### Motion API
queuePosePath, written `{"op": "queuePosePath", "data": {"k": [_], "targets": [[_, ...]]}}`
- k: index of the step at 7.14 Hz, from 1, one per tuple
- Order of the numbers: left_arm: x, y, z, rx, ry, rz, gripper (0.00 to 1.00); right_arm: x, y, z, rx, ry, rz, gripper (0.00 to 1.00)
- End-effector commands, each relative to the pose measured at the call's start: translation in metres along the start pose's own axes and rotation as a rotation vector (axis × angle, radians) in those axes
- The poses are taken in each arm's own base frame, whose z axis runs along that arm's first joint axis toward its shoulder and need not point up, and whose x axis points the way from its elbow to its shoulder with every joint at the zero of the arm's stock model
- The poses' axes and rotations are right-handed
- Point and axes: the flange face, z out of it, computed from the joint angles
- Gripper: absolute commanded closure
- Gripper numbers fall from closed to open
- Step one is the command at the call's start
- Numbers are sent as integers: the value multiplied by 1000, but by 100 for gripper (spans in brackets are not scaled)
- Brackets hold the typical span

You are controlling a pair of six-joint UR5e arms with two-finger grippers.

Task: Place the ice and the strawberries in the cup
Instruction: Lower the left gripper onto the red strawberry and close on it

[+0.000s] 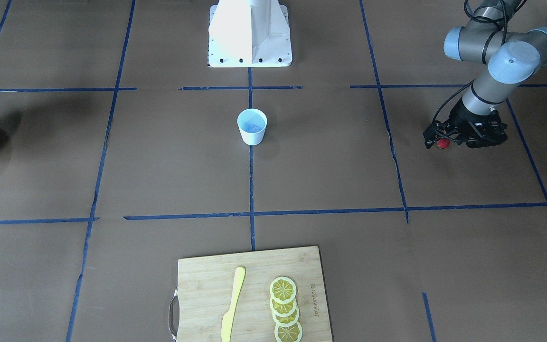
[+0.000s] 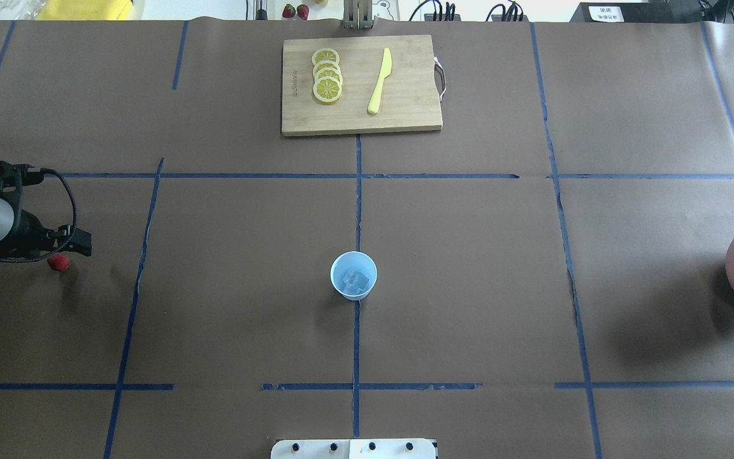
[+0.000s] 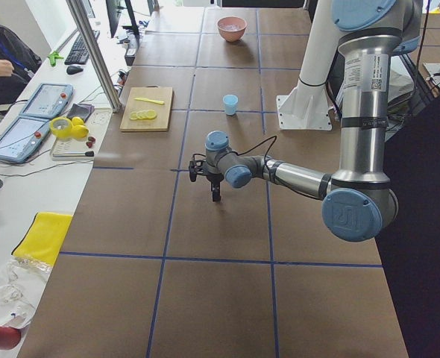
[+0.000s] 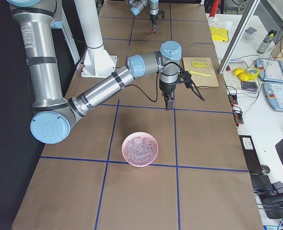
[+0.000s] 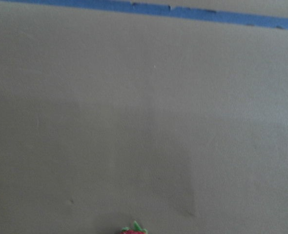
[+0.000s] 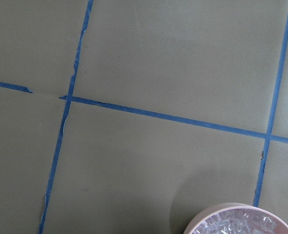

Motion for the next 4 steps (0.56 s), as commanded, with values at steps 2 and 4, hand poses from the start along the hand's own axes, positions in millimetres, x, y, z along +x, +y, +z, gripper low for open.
{"op": "queuePosePath", "data": {"k": [2, 4], "targets": [[-30, 19, 3, -21, -26, -11, 5, -2, -1, -1, 2, -1, 0, 0], [-21, 16, 2, -17, -14, -7, 6, -3, -2, -3, 7, -1, -1, 0]]}}
